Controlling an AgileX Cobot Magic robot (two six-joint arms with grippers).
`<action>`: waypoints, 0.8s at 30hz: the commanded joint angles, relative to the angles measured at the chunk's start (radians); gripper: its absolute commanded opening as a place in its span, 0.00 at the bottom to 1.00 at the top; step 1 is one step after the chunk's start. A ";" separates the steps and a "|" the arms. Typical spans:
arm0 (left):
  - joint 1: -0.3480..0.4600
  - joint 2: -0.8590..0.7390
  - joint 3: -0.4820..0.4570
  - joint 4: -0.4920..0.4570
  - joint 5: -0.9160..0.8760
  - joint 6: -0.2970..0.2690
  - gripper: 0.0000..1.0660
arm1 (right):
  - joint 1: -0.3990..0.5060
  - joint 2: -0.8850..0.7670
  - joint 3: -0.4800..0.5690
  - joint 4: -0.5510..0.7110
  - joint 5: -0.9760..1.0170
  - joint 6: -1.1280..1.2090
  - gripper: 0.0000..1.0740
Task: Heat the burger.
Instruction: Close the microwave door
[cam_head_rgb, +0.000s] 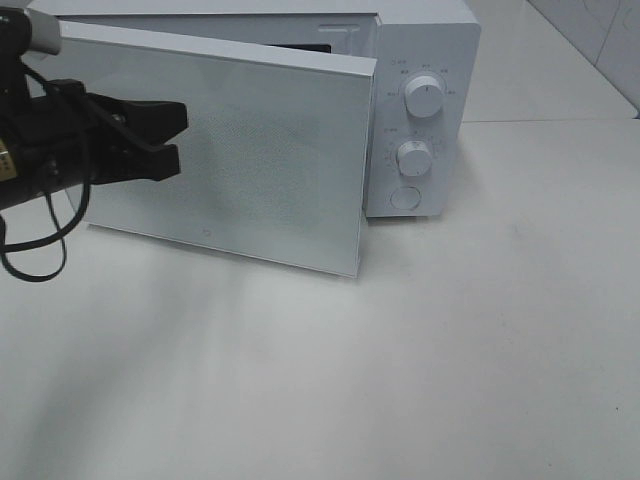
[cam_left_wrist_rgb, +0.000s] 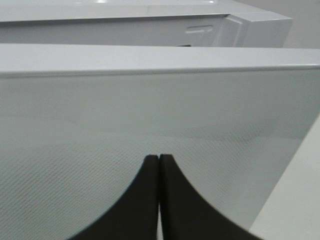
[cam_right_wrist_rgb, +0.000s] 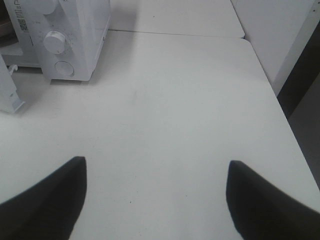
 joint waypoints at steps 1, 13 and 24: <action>-0.035 0.025 -0.033 -0.030 -0.001 0.004 0.00 | -0.003 -0.026 0.003 0.004 -0.013 -0.006 0.68; -0.172 0.179 -0.186 -0.334 0.003 0.162 0.00 | -0.003 -0.026 0.003 0.003 -0.013 -0.006 0.68; -0.195 0.291 -0.317 -0.443 0.006 0.199 0.00 | -0.003 -0.026 0.003 0.003 -0.013 -0.006 0.68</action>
